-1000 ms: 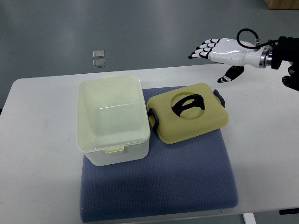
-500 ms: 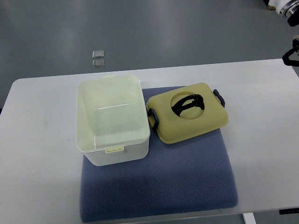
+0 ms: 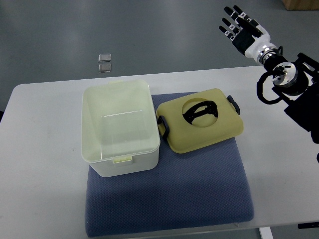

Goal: Open white storage box with right hand

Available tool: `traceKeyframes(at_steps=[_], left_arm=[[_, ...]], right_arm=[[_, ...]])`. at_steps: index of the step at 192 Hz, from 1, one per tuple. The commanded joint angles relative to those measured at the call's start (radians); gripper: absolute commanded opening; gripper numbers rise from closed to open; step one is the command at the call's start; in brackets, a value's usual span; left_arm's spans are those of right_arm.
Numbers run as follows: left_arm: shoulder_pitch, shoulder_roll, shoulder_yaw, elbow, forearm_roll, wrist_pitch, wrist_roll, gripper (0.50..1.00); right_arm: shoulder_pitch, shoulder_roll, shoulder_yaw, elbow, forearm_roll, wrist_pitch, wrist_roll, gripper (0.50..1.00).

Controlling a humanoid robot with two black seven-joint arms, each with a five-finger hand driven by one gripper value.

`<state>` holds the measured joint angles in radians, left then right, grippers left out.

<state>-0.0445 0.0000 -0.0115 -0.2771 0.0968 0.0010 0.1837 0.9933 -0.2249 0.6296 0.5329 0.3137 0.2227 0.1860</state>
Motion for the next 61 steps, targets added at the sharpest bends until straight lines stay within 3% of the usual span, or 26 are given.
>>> traceKeyframes(at_steps=[1, 61], left_arm=[[0.000, 0.000, 0.001, -0.014, 0.000, 0.001, 0.000, 1.000], [0.000, 0.000, 0.001, -0.016, 0.000, 0.001, 0.000, 1.000]], right_arm=[[-0.033, 0.019, 0.001, -0.001, -0.001, 0.043, 0.064, 0.930], [-0.067, 0.070, 0.002, -0.001, 0.007, 0.058, 0.102, 0.930]])
